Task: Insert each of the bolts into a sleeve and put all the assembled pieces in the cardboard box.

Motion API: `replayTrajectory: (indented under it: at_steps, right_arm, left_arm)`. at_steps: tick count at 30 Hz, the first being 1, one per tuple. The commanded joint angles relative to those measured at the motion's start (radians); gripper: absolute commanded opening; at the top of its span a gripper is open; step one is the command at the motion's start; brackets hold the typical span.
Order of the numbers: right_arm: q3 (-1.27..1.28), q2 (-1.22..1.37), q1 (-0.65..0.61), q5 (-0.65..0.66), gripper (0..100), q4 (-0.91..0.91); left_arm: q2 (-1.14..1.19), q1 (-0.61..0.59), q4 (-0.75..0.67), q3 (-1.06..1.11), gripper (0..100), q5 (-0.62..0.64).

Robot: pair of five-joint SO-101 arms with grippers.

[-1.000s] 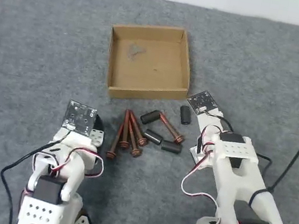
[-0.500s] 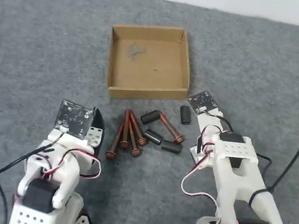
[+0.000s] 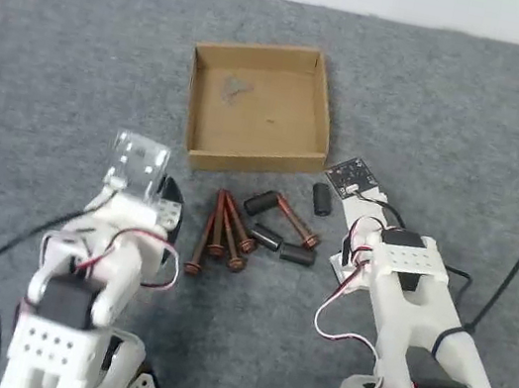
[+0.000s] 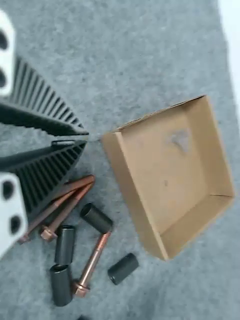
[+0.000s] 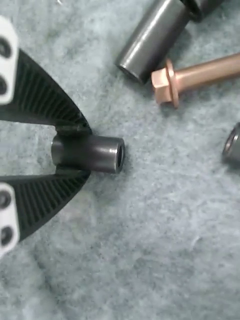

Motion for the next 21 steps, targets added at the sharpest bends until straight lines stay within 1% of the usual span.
replayTrajectory:
  at_steps: [1,5,8,11,17,21]
  right_arm:
    - [-0.043,-0.002,0.024,0.009,0.7,0.002]
    - [-0.043,-0.002,0.024,0.011,0.7,0.001]
    - [-0.040,-0.002,0.024,0.011,0.7,-0.008]
    - [-0.040,-0.002,0.024,0.011,0.7,-0.010]
    - [-0.040,-0.002,0.024,0.015,0.7,-0.012]
    - [-0.040,-0.002,0.024,0.017,0.7,-0.012]
  left_arm:
    - [0.169,0.006,-0.078,-0.094,2,0.017]
    - [0.344,0.006,-0.132,-0.134,2,0.129]
    - [0.479,0.008,-0.181,-0.173,2,0.181]
    - [0.609,0.038,-0.216,-0.216,2,0.218]
    - [0.847,0.130,-0.218,-0.343,2,0.276]
    - [0.994,0.126,-0.215,-0.443,2,0.318]
